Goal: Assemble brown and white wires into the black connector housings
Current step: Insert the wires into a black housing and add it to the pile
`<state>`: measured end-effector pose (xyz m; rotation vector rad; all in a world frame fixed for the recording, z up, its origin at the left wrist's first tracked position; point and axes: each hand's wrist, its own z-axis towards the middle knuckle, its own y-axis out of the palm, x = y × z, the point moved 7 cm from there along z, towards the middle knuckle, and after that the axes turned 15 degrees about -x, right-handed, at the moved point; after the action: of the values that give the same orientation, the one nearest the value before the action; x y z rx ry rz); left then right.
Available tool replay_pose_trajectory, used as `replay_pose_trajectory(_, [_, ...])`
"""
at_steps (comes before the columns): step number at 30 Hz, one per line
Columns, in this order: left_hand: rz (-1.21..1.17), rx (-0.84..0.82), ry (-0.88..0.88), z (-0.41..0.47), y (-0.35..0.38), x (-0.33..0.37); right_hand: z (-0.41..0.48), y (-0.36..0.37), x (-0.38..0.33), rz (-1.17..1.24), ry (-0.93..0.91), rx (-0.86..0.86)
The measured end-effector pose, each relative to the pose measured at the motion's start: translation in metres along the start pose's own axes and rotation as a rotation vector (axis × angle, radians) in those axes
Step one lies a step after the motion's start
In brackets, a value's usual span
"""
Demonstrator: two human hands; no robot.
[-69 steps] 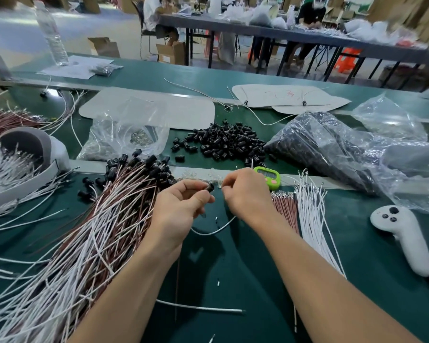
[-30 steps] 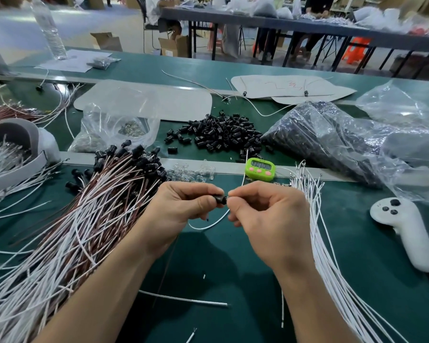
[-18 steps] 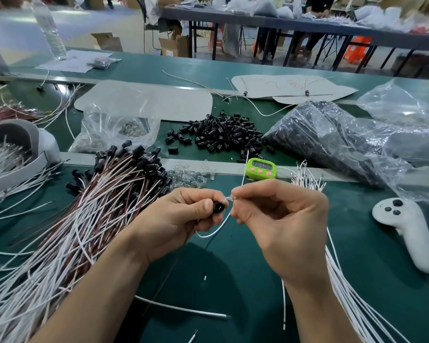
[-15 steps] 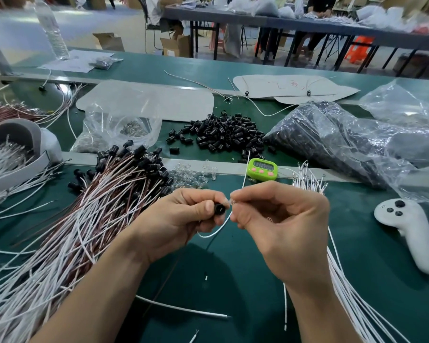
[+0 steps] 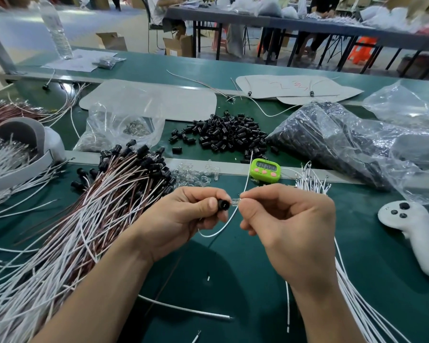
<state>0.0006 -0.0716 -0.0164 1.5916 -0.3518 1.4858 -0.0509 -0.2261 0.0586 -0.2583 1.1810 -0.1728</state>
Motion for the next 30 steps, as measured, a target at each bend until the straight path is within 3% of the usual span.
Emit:
replay_pose_trajectory(7, [0.053, 0.090, -0.004, -0.001, -0.009, -0.002, 0.001, 0.003, 0.001, -0.146, 0.033, -0.010])
replay_pose_trajectory(17, [0.118, 0.119, 0.017, -0.001, -0.005, 0.002, 0.001, 0.005, 0.007, -0.122, 0.087, -0.040])
replay_pose_trajectory(25, [0.153, 0.246, 0.000, -0.002, -0.011, -0.001, -0.002, 0.008, 0.004, -0.306, 0.017, 0.083])
replay_pose_trajectory(30, [0.173, 0.276, 0.010, -0.004, -0.015, 0.001, -0.001, 0.011, 0.015, -0.160, 0.055, 0.073])
